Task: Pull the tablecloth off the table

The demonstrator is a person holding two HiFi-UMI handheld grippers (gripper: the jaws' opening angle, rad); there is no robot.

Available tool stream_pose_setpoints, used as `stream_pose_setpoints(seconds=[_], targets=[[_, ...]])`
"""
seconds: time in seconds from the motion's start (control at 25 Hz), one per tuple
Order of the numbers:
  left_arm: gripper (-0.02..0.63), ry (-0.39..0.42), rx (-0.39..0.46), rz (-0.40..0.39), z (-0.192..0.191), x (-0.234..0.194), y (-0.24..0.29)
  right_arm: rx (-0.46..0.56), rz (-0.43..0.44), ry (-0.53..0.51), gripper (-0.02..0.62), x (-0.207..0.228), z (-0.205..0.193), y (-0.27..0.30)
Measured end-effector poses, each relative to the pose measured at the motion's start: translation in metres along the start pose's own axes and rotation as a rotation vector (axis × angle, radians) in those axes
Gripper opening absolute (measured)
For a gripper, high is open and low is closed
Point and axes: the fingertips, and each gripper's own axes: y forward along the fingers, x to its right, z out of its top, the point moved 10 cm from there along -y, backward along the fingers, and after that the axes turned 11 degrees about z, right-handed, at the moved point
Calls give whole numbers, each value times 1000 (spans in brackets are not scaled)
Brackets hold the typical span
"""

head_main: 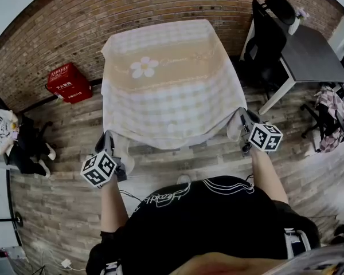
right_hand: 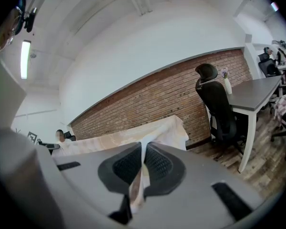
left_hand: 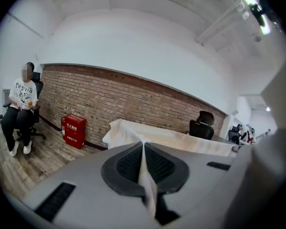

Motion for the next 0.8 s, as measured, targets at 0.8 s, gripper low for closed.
stream_pose_setpoints(seconds=[0.8], targets=[[7, -70, -35, 59, 51, 9, 39, -88, 34, 5, -2, 15, 70, 69]])
